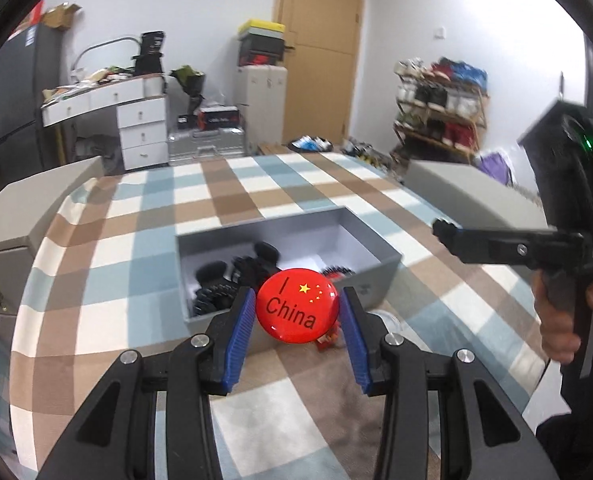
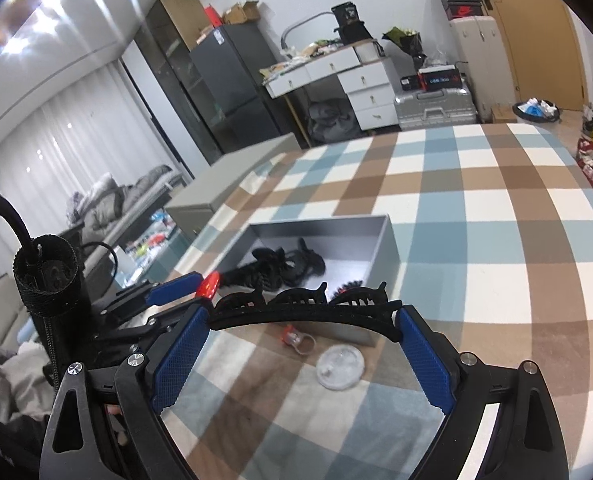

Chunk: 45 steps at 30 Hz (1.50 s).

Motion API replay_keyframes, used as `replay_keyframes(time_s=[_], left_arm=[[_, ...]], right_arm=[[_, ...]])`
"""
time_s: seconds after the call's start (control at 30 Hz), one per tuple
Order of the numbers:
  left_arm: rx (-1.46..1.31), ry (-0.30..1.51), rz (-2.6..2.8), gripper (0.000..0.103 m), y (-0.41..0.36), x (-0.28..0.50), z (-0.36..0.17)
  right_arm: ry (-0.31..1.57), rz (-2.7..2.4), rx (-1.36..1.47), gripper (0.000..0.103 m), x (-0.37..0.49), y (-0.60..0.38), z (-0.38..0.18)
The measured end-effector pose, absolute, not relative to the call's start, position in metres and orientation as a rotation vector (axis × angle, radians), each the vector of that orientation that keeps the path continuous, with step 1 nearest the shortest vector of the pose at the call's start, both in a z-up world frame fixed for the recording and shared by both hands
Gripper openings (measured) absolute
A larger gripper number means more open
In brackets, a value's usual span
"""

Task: Organize jewelry
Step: 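Carry the badge and long clip into the box while the left gripper releases the badge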

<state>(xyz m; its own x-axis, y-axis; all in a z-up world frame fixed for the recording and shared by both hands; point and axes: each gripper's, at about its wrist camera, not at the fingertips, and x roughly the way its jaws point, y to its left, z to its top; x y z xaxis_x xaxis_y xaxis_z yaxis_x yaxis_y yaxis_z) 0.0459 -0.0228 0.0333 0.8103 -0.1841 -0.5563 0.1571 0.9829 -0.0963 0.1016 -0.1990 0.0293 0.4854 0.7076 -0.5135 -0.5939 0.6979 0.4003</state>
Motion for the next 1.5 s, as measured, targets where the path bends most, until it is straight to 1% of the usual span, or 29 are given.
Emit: replay_keyframes(time_s=[0.27,0.53,1.03,1.5], left_arm=[[-0.057,0.559,-0.106,0.037,-0.005,0.059,0.037],[-0.069,0.541,-0.07,0.037,0.01,0.07,0.037],[-0.012,0.56,-0.06,0.037,0.002,0.079,0.026],[0.024,0.577,-0.064,0.037,-0.006,0.08,0.02]], right_arm=[[0.66,0.816,0.224,0.095,0.109,-0.186,0.042],[0.681,0.81,0.216,0.095,0.121,-0.174,0.037],[0.707,0.777,0.208,0.095,0.14,-0.153,0.022],[0.709,0.76,0.206,0.095,0.142,-0.154,0.021]])
